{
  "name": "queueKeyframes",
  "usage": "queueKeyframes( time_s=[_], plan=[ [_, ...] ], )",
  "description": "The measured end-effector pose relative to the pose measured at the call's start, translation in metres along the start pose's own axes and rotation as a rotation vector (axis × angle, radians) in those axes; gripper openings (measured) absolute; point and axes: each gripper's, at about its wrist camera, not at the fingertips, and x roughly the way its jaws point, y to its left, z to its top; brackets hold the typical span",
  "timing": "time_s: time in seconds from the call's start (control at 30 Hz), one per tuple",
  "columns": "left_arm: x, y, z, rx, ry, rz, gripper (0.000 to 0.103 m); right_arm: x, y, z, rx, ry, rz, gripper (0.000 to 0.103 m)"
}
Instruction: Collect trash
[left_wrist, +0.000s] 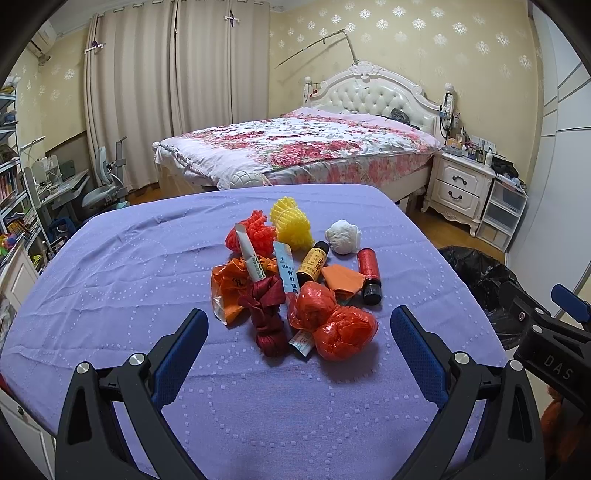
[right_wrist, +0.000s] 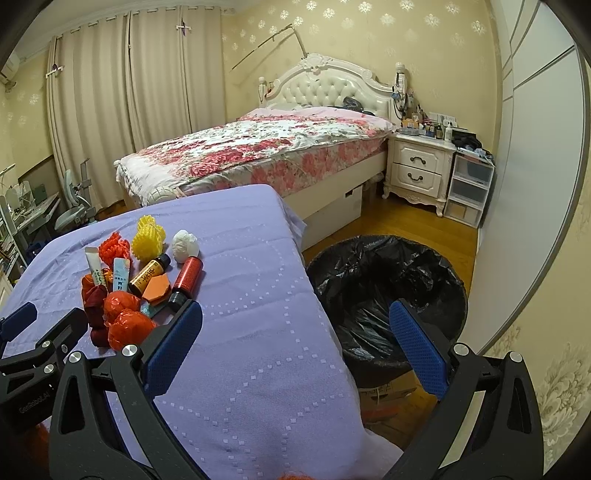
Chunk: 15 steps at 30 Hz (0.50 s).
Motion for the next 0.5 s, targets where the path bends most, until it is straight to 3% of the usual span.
queueKeyframes(
  time_s=[0.5],
  plan=[
    [0.0, -0.0001, 0.0007, 0.0, 0.001, 0.0, 0.096, -0.0001, -0.0004, 0.0001, 0.0, 0.004, 0.0, 0.099]
  ],
)
